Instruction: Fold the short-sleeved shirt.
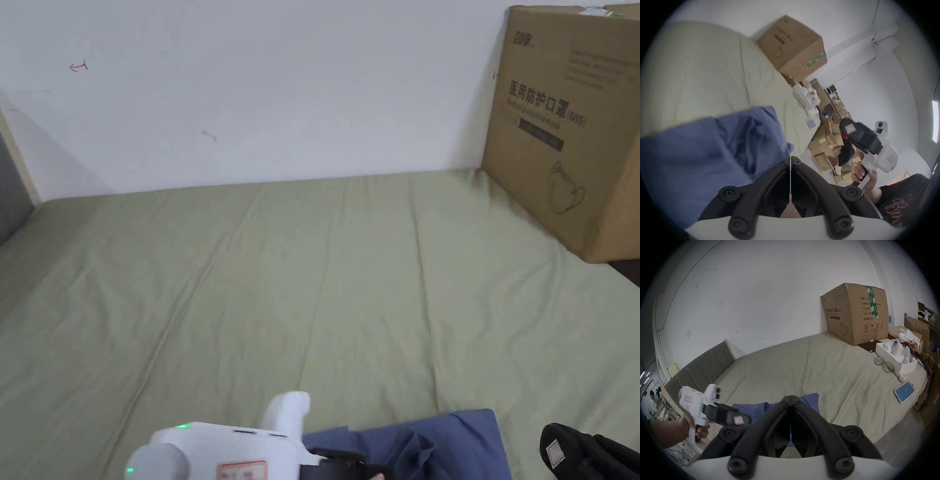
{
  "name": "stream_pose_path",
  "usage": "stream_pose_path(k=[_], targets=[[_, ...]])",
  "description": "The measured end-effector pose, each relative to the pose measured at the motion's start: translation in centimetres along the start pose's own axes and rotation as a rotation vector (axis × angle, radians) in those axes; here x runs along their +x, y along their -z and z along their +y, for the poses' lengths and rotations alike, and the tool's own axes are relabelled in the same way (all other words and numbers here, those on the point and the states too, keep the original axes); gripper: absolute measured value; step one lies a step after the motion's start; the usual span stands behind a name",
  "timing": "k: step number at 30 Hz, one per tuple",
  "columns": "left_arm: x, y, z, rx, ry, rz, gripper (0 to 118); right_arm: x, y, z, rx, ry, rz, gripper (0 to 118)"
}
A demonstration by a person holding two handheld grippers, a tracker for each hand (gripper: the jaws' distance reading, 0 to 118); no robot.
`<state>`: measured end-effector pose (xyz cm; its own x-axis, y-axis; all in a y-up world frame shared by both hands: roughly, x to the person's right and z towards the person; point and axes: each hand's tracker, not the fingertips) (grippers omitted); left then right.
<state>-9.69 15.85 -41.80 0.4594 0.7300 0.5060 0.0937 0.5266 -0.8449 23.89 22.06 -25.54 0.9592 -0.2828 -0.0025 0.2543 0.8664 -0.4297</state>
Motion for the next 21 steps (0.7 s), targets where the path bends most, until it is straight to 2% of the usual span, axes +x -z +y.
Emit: stream_pose_path(k=[6,7,10,11,15,18,19,20,21], targets=[[-8.7,-11.2,-1.0,0.099,-0.219,0.118,4,-1.2,0.1,0.4,-0.007,-0.040,0.007,0],[-10.2,-12.6,-1.5,0.111,-0.259,0.128,15,-1.3,0.3,0.3,-0.014,-0.049,0.006,0],[-13.7,-14.5,-3.4,0.102,-0.339,0.035,110,-2.1,1.2,0.0,-0.038,-0.064,0.011,0],[-14.6,-15.3,-4.0,0.140,-0.353,0.003,117,-2.4,1.5,-0.1,-0.046,-0.063,0.018,0],[-18.6,-15.2,-5.5,0.252,-0.469,-0.127,118,-4.2,3.2,-0.4,-0.109,-0.075,0.045,0],[-22.2,-13.7,-6.7,0.258,-0.648,-0.145,118,-5.4,4.2,-0.5,-0.122,-0.086,0.062,0],[-22.9,-12.5,-6.6,0.257,-0.647,-0.144,118,-5.7,4.5,-0.4,-0.128,-0.080,0.074,0],[-22.9,-11.7,-7.0,0.175,-0.656,-0.164,118,-5.9,4.8,-0.3,-0.138,-0.065,0.087,0],[-22.3,-11.0,-6.9,0.209,-0.594,-0.254,118,-6.0,5.2,-0.2,-0.153,-0.044,0.101,0]])
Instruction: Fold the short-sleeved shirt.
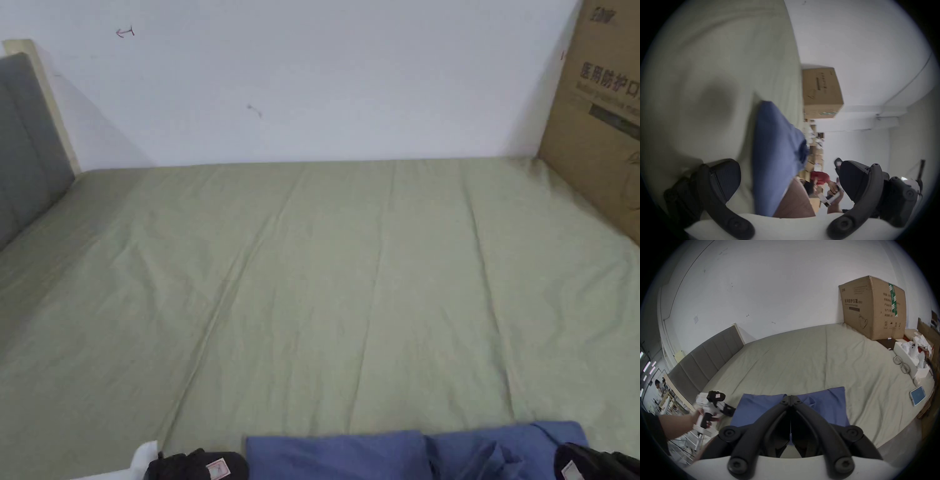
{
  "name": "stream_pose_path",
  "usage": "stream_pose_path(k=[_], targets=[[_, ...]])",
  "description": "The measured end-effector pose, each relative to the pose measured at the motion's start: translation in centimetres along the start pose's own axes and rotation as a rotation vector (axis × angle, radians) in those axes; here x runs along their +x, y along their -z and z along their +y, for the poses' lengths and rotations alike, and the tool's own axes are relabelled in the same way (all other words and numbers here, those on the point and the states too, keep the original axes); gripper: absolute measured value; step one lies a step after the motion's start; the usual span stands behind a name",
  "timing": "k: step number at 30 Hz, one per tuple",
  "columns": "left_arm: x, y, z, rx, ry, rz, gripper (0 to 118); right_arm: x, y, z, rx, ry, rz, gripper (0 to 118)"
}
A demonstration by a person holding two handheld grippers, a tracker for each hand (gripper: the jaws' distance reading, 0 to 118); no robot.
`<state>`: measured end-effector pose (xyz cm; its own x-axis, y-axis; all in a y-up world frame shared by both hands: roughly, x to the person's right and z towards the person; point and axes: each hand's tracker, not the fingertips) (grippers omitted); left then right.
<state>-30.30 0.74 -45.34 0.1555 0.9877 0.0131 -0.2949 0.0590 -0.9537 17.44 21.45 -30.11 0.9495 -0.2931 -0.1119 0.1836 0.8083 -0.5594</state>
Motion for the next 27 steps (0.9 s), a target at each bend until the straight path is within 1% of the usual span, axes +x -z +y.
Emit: stream_pose_path(k=[1,2,3,4,5,6,7,8,9,10,11,12,13,15,17,19,20,21,22,24,26,27], targets=[[-0.1,1.6,0.4,-0.039,-0.019,-0.084,118,-0.1,0.3,0.2,-0.010,0.011,0.008,0],[-0.5,3.1,0.4,-0.076,-0.080,-0.106,118,-0.2,0.6,0.4,-0.015,0.015,0.010,0],[-0.9,4.7,0.4,-0.101,-0.108,-0.117,118,-0.3,0.8,0.5,-0.016,0.013,0.007,0],[-0.9,5.5,0.3,-0.106,-0.084,-0.108,118,-0.3,0.9,0.6,-0.017,0.010,0.004,0],[-0.7,6.2,0.5,-0.104,-0.044,-0.083,109,-0.4,1.0,0.8,-0.016,0.004,0.002,0],[-0.5,6.6,0.7,-0.104,-0.013,-0.058,102,-0.4,1.0,0.9,-0.014,-0.002,-0.003,0],[-0.7,6.7,1.0,-0.074,-0.007,0.025,95,-0.3,1.0,0.9,-0.011,-0.005,-0.006,0],[-1.2,6.6,1.0,-0.065,-0.008,0.174,67,-0.3,1.0,1.0,-0.009,-0.006,-0.008,0],[-2.2,6.6,0.8,-0.064,-0.031,0.385,11,-0.1,0.9,1.0,-0.007,-0.007,-0.010,0],[-1.7,6.2,0.4,-0.032,-0.135,0.192,8,0.0,0.9,0.9,-0.005,-0.007,-0.013,0],[0.4,6.5,0.5,-0.031,-0.075,0.186,8,0.1,0.9,0.9,-0.006,-0.007,-0.016,0],[1.9,6.5,0.5,-0.053,0.000,0.288,9,0.2,0.8,0.9,-0.007,-0.007,-0.020,0],[3.5,5.9,0.2,-0.087,0.122,0.413,9,0.4,0.7,0.9,-0.007,-0.005,-0.021,0],[6.7,4.2,-0.3,-0.094,0.233,0.517,9,0.8,0.1,0.9,0.013,0.004,-0.014,0],[9.8,1.4,-0.9,-0.009,0.316,0.693,9,1.1,-0.5,0.7,0.046,-0.005,-0.019,0],[13.4,-0.2,-2.0,0.121,0.426,0.964,10,1.5,-0.9,0.5,0.059,-0.012,-0.029,0],[14.7,-0.7,-2.4,0.148,0.486,1.039,10,1.8,-1.1,0.3,0.061,-0.011,-0.030,0],[16.0,-0.6,-2.8,0.159,0.506,1.039,10,2.0,-1.1,0.1,0.060,-0.007,-0.029,0],[16.8,-0.4,-3.0,0.147,0.473,0.973,10,2.2,-1.3,-0.1,0.057,0.001,-0.027,0],[18.2,1.4,-3.8,0.145,0.342,0.779,10,2.9,-1.7,-0.5,0.046,0.032,-0.018,0],[18.9,4.7,-4.3,0.102,0.296,0.678,10,3.3,-2.5,-0.6,0.049,0.043,-0.014,0],[18.9,6.7,-4.6,0.062,0.298,0.632,10,3.5,-3.0,-0.7,0.055,0.043,-0.018,0]])
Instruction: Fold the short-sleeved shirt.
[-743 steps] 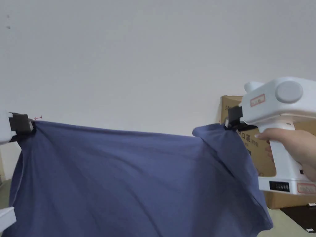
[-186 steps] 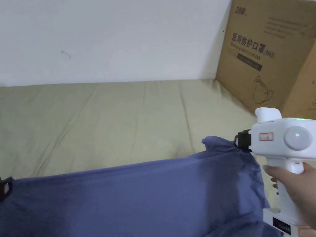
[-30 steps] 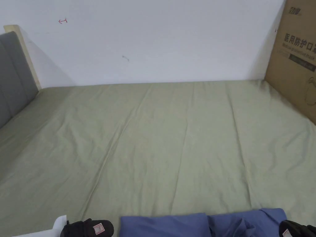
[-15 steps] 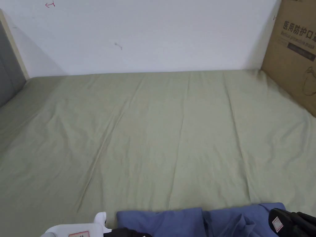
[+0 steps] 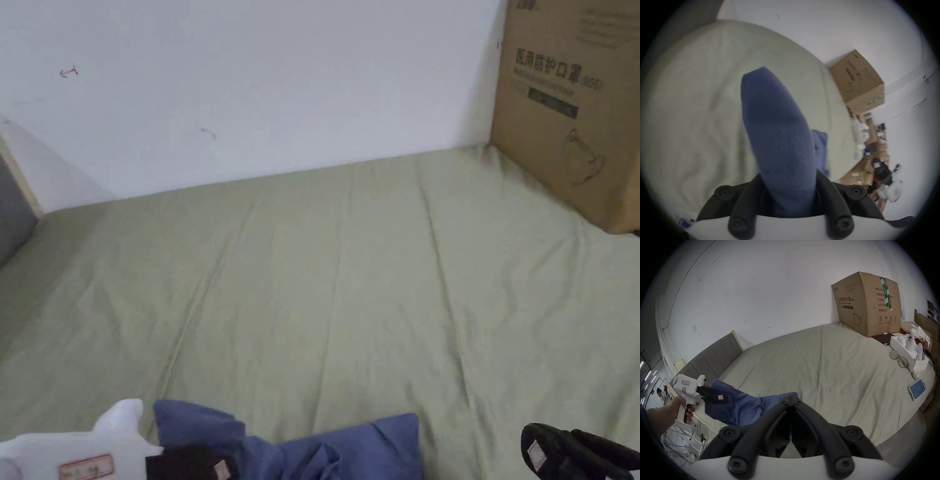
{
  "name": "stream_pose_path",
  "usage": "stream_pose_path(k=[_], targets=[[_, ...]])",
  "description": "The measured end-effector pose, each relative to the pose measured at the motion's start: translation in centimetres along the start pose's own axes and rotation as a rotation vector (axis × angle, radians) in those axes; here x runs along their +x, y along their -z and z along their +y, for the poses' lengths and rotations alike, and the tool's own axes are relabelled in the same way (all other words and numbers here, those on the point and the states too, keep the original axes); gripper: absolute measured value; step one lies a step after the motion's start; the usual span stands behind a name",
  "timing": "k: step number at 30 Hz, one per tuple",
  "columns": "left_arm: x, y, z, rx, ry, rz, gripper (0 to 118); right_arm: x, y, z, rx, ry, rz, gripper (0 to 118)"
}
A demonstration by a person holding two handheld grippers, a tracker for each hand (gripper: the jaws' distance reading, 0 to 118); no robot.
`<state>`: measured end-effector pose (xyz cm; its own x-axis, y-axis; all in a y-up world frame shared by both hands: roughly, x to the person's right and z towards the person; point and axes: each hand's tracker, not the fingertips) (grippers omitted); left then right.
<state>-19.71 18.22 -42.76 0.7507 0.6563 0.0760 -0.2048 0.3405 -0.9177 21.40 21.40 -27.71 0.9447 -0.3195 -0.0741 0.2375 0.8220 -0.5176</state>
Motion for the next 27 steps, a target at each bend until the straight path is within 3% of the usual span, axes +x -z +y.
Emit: stream_pose_path(k=[3,4,5,6,7,8,16,18,19,21,22,24,27], targets=[[2.5,5.5,0.1,-0.070,0.047,-0.078,23,0.8,-1.4,0.2,0.026,-0.007,-0.025,0],[3.4,7.4,-0.2,-0.100,0.043,-0.113,39,1.1,-1.9,0.4,0.033,-0.005,-0.034,0],[3.9,9.3,-0.3,-0.134,0.038,-0.145,80,1.4,-2.3,0.5,0.038,0.000,-0.042,0],[4.4,11.2,-0.7,-0.160,0.019,-0.190,111,1.7,-2.7,0.6,0.043,0.006,-0.049,0],[4.9,12.7,-1.0,-0.201,0.016,-0.213,118,1.9,-2.9,0.7,0.047,0.011,-0.056,0],[5.1,13.5,-1.3,-0.225,0.034,-0.201,111,2.1,-3.2,0.7,0.050,0.014,-0.063,0],[5.0,8.0,-1.0,-0.090,0.027,-0.163,112,3.3,-3.4,0.7,0.064,0.034,-0.070,0],[4.5,5.7,-0.3,-0.028,0.065,-0.180,106,3.5,-2.9,0.7,0.057,0.034,-0.067,0],[4.7,5.2,-0.6,0.003,0.104,-0.163,95,3.6,-2.8,0.7,0.055,0.038,-0.065,0],[5.7,5.0,-1.0,0.012,0.217,-0.081,28,3.7,-2.6,0.7,0.053,0.049,-0.059,0],[6.3,5.6,-1.5,0.006,0.278,-0.038,4,3.8,-2.5,0.7,0.052,0.053,-0.058,0],[7.2,7.4,-2.3,-0.035,0.380,-0.025,5,3.9,-2.6,0.7,0.050,0.056,-0.056,0],[8.5,11.7,-3.6,-0.133,0.413,-0.009,5,3.9,-2.8,0.7,0.047,0.044,-0.059,0]])
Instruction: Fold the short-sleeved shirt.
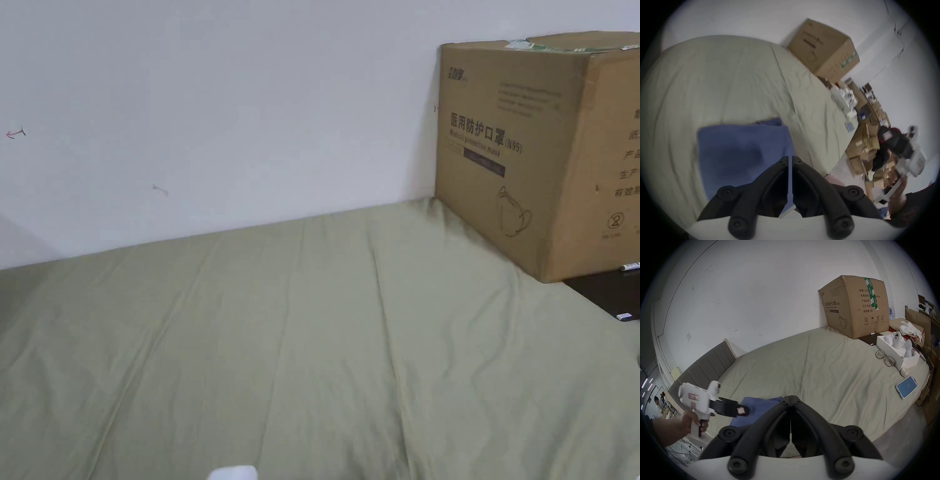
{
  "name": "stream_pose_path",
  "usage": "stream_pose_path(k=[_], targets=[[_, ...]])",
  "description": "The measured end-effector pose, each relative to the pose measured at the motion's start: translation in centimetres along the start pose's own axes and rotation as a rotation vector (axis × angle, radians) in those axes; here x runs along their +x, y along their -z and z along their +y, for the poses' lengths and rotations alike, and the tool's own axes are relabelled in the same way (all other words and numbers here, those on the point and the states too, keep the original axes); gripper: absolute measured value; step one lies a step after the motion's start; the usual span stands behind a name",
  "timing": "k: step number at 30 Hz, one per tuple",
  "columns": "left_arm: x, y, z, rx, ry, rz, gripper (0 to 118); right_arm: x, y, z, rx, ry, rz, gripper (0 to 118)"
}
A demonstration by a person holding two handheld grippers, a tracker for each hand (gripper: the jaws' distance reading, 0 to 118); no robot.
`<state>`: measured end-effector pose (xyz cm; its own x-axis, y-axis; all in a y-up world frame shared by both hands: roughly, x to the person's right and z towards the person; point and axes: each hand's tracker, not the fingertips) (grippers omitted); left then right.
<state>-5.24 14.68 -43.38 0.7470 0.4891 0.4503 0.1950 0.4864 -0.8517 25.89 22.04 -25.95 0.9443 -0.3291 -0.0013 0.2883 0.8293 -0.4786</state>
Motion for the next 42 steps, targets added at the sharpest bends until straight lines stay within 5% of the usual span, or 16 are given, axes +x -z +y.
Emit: stream_pose_path(k=[7,13,22,27,34,37,42], targets=[[-1.2,11.0,0.3,-0.091,-0.163,-0.010,2,0.5,-0.5,0.2,-0.003,-0.005,-0.027,0],[-1.9,11.1,0.8,0.031,-0.318,-0.099,3,0.1,-0.6,0.2,-0.010,0.000,-0.026,0],[1.1,-10.2,-0.1,0.613,0.055,0.164,3,-2.5,-0.6,2.0,0.050,-0.033,0.030,0],[2.0,-19.1,-3.9,0.899,0.124,0.424,3,-6.3,-0.5,2.9,0.205,-0.154,-0.008,0],[2.9,-20.8,-9.9,1.072,0.244,0.733,2,-10.3,-1.3,0.6,0.512,-0.321,-0.128,0],[3.0,-20.1,-12.0,1.070,0.188,0.790,2,-10.2,-1.2,-0.9,0.474,-0.276,-0.219,0],[2.7,-20.1,-12.7,1.072,0.167,0.773,1,-9.0,-1.6,-1.0,0.430,-0.232,-0.224,0]])
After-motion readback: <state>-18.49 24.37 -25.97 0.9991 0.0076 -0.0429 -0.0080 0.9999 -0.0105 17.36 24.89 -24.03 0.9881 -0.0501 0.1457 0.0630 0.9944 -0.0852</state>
